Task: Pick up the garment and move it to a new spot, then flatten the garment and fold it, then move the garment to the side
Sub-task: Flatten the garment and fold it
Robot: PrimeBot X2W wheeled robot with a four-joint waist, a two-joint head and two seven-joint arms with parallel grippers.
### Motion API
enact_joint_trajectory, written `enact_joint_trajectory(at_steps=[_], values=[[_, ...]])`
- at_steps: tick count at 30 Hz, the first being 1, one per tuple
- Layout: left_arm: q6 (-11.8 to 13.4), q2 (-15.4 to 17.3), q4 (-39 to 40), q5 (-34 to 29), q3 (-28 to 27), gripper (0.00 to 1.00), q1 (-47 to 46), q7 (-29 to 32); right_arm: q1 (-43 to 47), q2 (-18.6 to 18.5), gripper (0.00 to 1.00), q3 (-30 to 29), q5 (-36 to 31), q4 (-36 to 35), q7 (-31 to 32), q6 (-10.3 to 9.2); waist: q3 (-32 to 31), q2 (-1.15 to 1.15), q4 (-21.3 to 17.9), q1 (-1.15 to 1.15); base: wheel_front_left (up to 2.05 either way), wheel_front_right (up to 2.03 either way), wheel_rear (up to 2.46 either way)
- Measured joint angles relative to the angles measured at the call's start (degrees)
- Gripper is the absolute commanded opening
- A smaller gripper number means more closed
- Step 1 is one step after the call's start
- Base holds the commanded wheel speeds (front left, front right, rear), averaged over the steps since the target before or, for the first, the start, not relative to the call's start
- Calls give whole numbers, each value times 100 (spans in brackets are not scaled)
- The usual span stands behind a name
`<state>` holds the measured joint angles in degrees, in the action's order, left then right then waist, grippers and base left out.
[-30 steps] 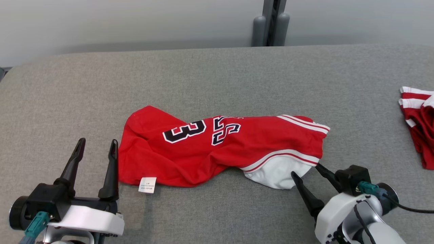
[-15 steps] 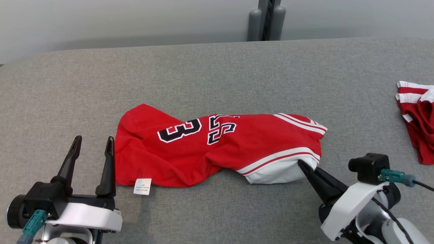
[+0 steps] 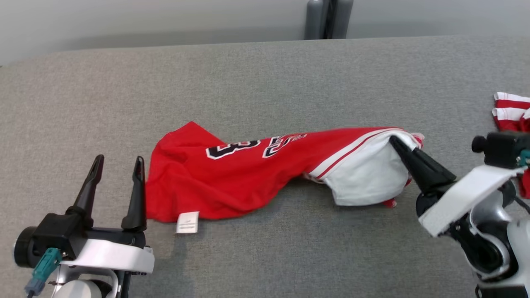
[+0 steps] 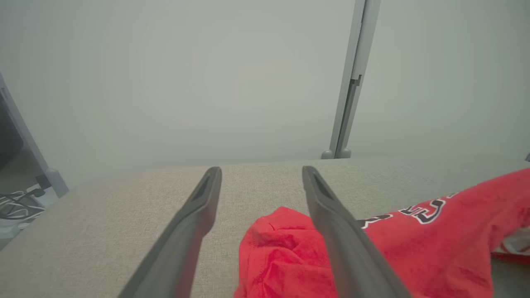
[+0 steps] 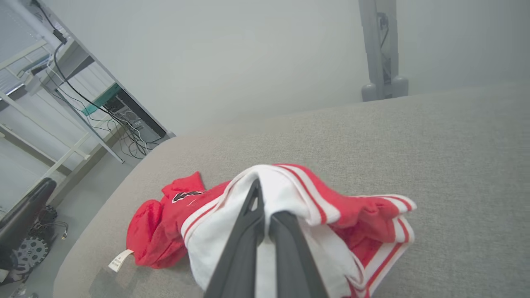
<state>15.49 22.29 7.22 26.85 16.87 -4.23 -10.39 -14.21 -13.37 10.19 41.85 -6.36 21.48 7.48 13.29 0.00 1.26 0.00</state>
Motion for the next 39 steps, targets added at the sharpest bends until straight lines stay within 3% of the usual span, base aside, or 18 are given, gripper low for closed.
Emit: enact_joint_trajectory(at_steps=[11,12,13,14,15,23,27,34,39], values=[[-140,-169,-322,18,154,100,-310,-133,-1396,1,0,326,46,2687,-1016,0,295,0,297,0,0,0,0],[-158,-179,-341,33,160,100,-336,-143,-1470,-1,31,363,78,2843,-1096,0,307,0,305,0,0,0,0],[-175,-185,-356,36,168,100,-342,-148,-1514,-4,31,388,151,3000,-1116,0,314,0,308,0,0,0,0],[-178,-183,-376,41,171,100,-342,-148,-1528,-19,51,450,212,3101,-1163,0,316,0,308,0,0,0,0],[-180,-179,-388,41,177,100,-342,-149,-1533,-25,100,499,263,3177,-1239,0,313,0,304,0,0,0,0],[-141,-132,-437,47,148,100,-339,-140,-1251,-229,100,531,622,3272,-1761,0,191,0,188,0,0,0,0],[-103,-96,-417,81,96,100,-316,-114,-833,-368,100,274,662,3034,-2249,0,52,0,92,0,0,0,0],[-13,-11,-330,193,-48,100,-74,-99,-365,-426,100,-269,-186,2446,-2709,0,-224,0,-125,0,0,0,0],[32,37,-271,235,-68,100,148,-71,-56,-130,100,-619,-1436,1597,-2604,0,-506,0,-263,0,0,0,0]])
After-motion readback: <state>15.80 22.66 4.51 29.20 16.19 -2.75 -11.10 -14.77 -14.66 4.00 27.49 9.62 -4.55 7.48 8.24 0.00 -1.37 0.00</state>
